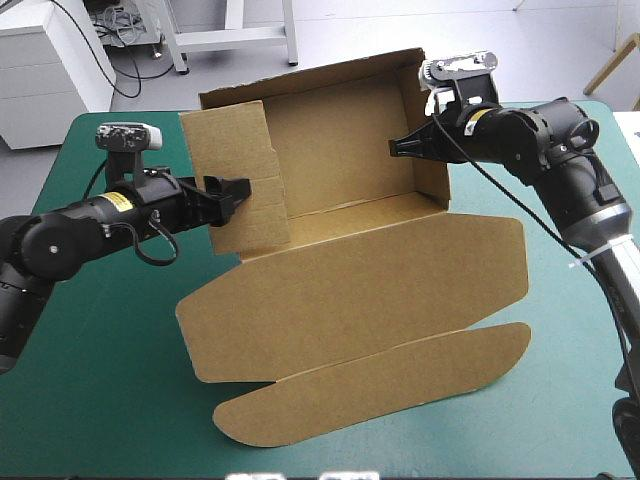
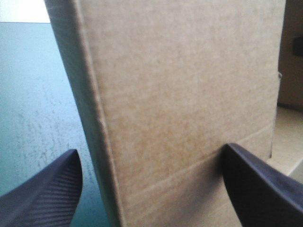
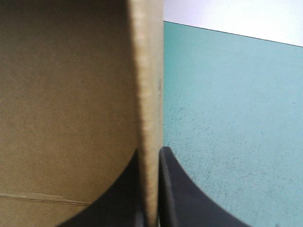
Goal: Fold the box
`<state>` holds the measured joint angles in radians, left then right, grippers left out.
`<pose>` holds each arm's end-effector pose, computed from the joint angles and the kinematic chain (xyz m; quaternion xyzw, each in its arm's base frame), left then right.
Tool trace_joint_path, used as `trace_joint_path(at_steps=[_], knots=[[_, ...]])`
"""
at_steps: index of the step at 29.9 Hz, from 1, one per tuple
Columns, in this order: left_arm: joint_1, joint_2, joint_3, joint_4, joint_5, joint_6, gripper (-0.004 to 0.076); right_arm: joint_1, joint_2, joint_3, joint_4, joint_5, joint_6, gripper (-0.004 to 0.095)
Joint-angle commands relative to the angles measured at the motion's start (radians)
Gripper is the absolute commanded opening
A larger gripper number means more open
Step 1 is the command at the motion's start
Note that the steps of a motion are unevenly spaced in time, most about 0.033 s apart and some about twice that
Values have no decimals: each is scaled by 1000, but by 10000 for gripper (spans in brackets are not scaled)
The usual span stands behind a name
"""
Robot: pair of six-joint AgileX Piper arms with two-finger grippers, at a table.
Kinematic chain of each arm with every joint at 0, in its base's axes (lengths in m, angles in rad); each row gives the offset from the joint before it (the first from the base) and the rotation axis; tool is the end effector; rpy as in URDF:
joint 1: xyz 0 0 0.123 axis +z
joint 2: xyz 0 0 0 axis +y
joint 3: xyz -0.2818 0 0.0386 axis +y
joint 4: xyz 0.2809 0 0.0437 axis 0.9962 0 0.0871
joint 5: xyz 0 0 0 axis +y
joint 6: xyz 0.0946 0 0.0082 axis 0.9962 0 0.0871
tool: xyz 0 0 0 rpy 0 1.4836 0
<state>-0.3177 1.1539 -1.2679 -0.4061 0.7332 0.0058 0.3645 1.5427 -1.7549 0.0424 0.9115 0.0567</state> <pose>0.2544 -0.1101 0.4285 0.0747 0.8493 -0.2647 0.4505 0.3480 0.1362 0.4531 -0.1322 0.8772 0.1168 0.4465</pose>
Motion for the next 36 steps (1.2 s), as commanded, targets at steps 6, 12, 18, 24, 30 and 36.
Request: trace_joint_path(at_steps=[6,12,18,24,30,36], knots=[[-188,45,-63,478,-112,-435,569,1,-40,-30,14,-90,16,1],[-221,129,-133,635,-100,-574,566,1,-40,-30,14,-90,16,1],[-221,208,-162,666,-105,-600,554,1,-40,-30,5,-88,16,1],[-221,225,-198,686,-97,-600,554,1,-40,-30,-17,-86,16,1],[-221,225,-254,688,-95,-598,524,1,-40,-30,-35,-86,16,1],[-221,227,-258,688,-75,-598,419,1,-40,-30,-35,-86,13,1]])
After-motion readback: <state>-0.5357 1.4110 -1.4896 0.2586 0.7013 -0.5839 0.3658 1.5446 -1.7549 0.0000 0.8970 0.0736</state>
